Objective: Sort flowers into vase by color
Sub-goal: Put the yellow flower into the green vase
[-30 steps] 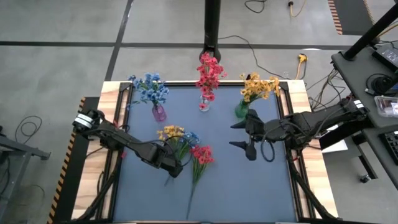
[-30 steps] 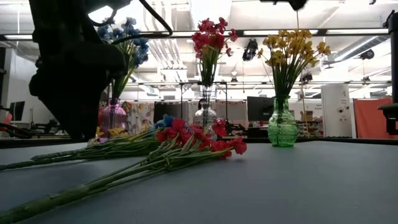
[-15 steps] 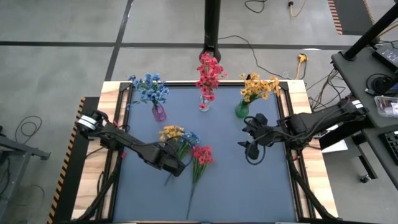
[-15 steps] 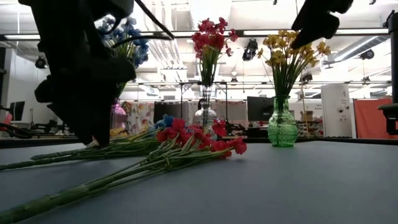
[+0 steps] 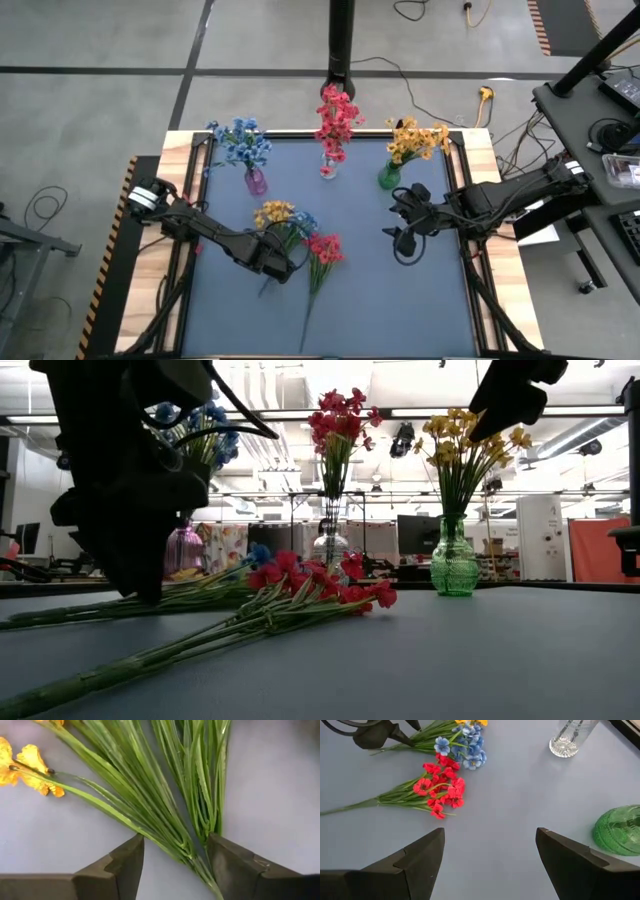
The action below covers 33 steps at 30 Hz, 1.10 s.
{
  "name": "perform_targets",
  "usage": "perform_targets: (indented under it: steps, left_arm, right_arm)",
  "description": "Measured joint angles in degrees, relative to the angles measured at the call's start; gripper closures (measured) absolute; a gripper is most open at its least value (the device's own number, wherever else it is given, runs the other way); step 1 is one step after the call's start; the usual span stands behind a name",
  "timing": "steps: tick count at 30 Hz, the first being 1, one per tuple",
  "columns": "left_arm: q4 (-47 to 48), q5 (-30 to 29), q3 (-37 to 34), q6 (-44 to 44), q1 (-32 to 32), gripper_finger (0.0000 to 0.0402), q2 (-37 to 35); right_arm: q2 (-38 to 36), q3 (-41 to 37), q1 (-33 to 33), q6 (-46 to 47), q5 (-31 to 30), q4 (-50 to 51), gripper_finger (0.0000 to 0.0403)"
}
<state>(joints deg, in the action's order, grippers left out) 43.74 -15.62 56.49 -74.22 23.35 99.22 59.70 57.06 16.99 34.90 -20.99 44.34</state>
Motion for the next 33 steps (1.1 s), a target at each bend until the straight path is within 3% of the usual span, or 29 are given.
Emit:
perform_targets:
  steps: [7,16,33]
  left_arm:
    - [2.75,3.21,1.16,1.34,1.42,0.021,-0.04]
    - [16.75,3.07,7.17,1.77,3.76,0.021,-0.05]
    - [12.51,3.59,3.58,0.17,3.85,0.021,-0.04]
  right_arm:
    - [0.0,0.0,0.0,0.57,-0.02,0.01,0.0099]
    - [0.0,0.0,0.0,0.02,-0.04,0.02,0.0099]
    - [-0.02,-1.4,-0.02,-0.43,-0.17,-0.07,0.0099]
